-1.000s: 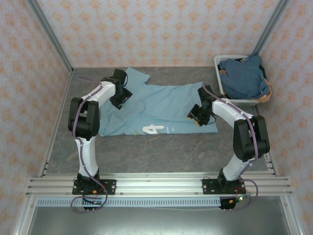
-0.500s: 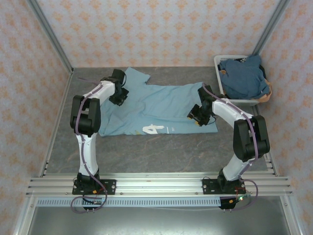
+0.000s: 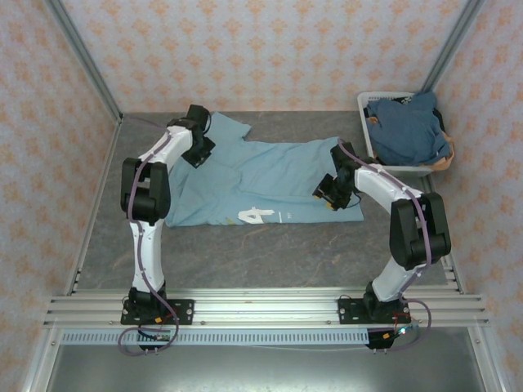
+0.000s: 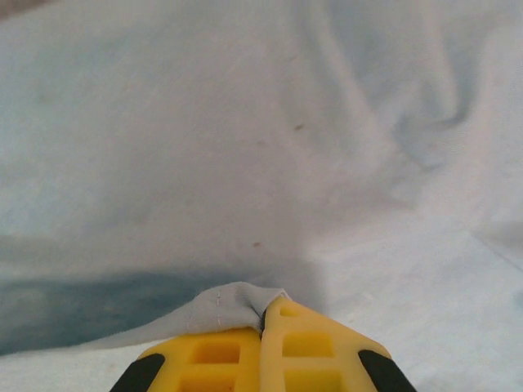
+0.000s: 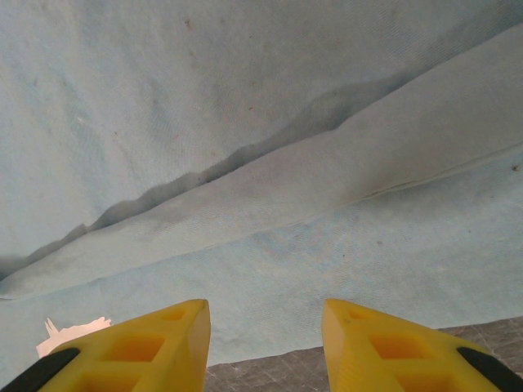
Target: Fold and stack the t-shirts
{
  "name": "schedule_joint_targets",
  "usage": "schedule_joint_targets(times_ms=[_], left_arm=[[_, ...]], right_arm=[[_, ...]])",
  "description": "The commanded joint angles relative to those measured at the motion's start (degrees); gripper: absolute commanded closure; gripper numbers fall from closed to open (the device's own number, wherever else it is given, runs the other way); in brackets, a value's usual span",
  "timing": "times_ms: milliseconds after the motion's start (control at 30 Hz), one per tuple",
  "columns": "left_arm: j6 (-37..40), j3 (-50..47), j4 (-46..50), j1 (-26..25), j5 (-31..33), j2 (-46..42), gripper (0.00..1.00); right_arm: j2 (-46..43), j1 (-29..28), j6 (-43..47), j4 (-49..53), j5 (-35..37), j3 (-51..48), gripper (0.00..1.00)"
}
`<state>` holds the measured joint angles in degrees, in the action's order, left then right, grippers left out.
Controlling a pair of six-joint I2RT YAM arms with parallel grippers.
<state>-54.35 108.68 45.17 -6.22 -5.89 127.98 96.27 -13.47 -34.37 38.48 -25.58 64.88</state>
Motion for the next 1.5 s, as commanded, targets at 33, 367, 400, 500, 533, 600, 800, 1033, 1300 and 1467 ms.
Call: schedule_joint_targets(times_ms=[33,367,400,500,533,600,800,1033,1300,1467], left_arm=[[6.1,6.9,4.7,0.5,0.6,3.7,1.00],[9.8,13.2,18.0,0.7,9.6,4.7,0.41],[9.6,10.9,18.1,0.8,11.4,2.1,0.40],[8.5,-0.3,15.9,1.4,12.0,-6.9,0.40],[8.1,-4.1,15.0,1.7,11.0,-9.7,0.41],[6.4,-12.8,13.4,2.2,7.2,-15.3,0.43],[-1.0,-34.3,2.9,0.6,-5.0,-25.2,0.55],[-3.0,-38.6,-0.7,-3.3,-5.8,-26.9,0.59],[-1.4,-39.2,0.3,-3.5,-4.7,-28.6,0.60],[-0.6,-39.6,1.0,-3.5,-3.8,-30.0,0.60]], right_arm=[[0.9,-0.2,0.6,0.3,0.0,1.1,0.60],[0.7,1.1,1.1,3.1,3.7,2.2,0.58],[0.4,1.8,0.9,3.5,4.7,2.0,0.58],[-0.8,3.9,0.3,4.2,6.7,1.1,0.60],[-1.1,4.4,0.2,4.2,6.9,0.8,0.61],[-1.5,5.3,0.1,4.1,7.0,0.1,0.64],[0.6,5.5,-1.0,1.9,5.7,-1.1,0.65],[4.5,5.6,-3.9,-1.5,6.0,0.4,0.43],[8.7,6.4,-9.0,-1.9,7.1,3.5,0.42],[10.5,7.0,-9.6,-0.9,7.7,7.1,0.43]])
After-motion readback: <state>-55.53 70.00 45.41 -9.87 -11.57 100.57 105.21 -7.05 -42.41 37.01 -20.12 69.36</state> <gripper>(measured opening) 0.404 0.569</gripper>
